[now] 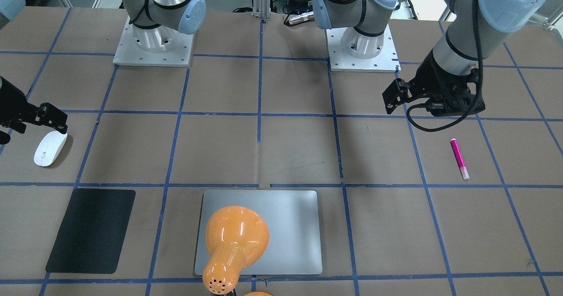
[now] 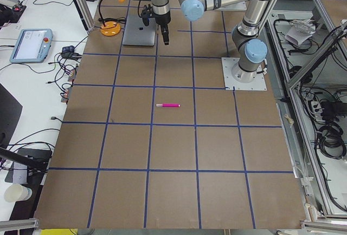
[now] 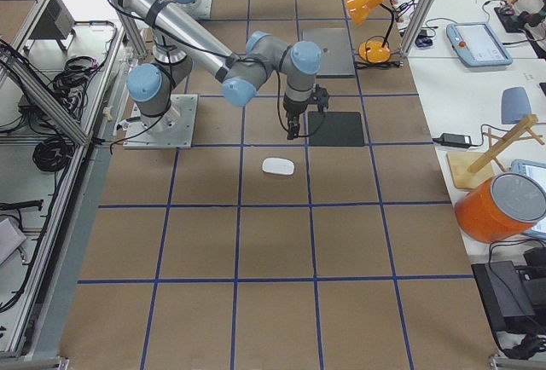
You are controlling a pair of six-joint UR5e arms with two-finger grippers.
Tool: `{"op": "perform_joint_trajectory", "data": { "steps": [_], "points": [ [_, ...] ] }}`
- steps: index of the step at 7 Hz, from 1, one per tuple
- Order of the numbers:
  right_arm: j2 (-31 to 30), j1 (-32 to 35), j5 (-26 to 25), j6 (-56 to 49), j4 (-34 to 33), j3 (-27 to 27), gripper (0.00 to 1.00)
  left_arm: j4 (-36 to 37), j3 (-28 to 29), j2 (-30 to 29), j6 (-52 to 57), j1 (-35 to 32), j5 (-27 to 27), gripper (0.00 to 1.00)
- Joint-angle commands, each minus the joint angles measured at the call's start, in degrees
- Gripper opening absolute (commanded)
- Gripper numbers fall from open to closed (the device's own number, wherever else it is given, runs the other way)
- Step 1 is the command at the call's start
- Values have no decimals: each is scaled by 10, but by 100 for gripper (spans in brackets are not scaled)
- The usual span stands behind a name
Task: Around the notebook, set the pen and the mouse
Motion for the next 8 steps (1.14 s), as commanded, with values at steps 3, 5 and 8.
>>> {"op": "perform_joint_trajectory", "data": {
  "steps": [3, 5, 8],
  "points": [
    [64, -60, -1, -87, -187, 82, 100, 153, -71, -60, 214, 149, 4, 100],
    [82, -62, -4, -100, -195, 84, 100, 232, -102, -93, 274, 188, 6, 100],
    [93, -62, -8, -100, -197, 82, 100, 284, -109, -143, 293, 210, 6, 100]
  ]
}}
